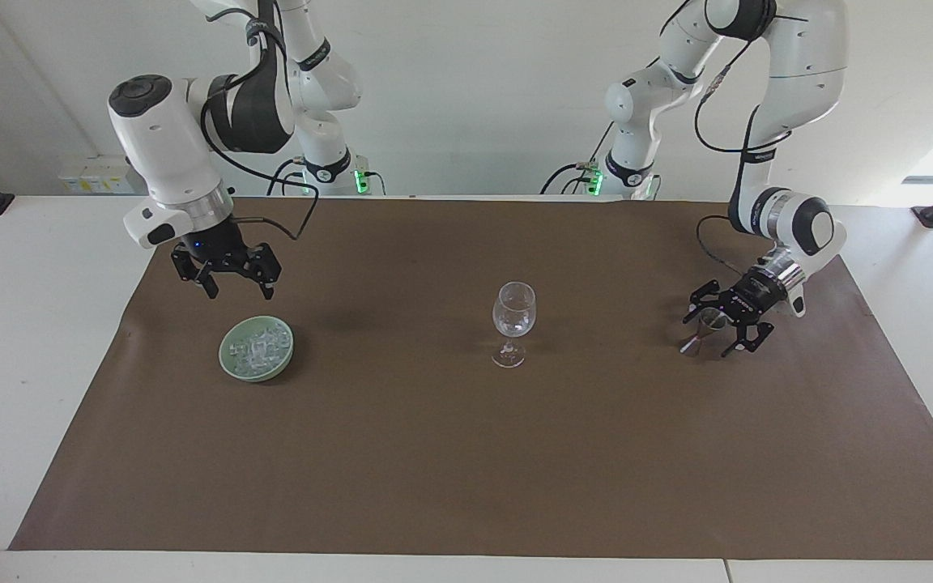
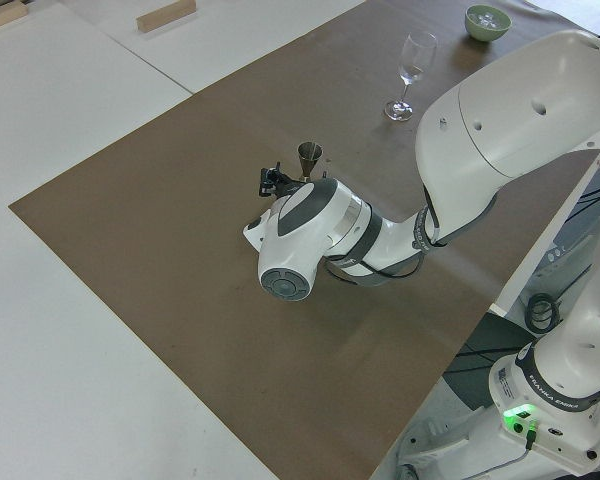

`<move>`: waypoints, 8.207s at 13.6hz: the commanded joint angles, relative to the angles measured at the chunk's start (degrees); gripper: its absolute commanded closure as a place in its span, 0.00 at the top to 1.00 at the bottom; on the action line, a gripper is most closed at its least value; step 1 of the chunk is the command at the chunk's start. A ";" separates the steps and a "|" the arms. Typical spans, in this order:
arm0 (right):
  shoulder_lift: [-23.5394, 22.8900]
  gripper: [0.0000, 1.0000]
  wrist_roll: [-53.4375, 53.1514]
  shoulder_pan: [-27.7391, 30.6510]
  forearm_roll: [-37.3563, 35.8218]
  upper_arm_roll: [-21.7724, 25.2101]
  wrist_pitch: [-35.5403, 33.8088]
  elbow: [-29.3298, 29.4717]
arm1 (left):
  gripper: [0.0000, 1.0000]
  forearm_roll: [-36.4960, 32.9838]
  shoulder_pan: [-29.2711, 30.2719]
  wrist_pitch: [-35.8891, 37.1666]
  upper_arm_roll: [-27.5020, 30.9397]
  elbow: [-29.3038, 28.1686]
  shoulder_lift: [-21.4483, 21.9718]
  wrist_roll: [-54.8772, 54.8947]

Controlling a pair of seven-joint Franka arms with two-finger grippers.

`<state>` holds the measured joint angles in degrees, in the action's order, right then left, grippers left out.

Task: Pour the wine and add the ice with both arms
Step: 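Release the jigger with the left gripper while the right gripper reaches the green cup, then grasp the green ice cup with the right gripper and lift, then carry the green cup with the right gripper over the glass, then tilt the green cup to pour ice into the glass, then return the green cup to its spot and open the right gripper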

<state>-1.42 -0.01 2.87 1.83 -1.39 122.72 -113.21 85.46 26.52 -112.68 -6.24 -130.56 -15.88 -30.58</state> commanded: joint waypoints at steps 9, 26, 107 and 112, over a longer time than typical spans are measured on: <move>-9.48 0.84 2.30 1.35 -0.51 -0.19 10.94 -4.46 | 1.00 -30.23 3.63 0.89 -0.52 8.56 12.61 4.38; -1.32 0.00 7.66 -0.48 -2.01 -1.94 4.47 -0.88 | 1.00 -69.09 -12.34 5.19 1.57 29.92 19.13 18.60; 8.45 1.00 -7.90 -0.76 -2.36 -4.06 -39.14 22.25 | 1.00 -82.64 -22.91 20.04 0.79 27.82 27.75 33.57; 8.36 1.00 -7.72 -0.58 -2.36 -3.97 -39.14 22.51 | 1.00 -82.64 -22.91 19.96 0.79 27.82 27.75 33.57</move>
<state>5.64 -9.17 1.75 -0.28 -5.23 82.69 -89.13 2.14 3.80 -92.16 -5.87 -101.20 10.41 3.12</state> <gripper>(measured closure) 0.000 0.000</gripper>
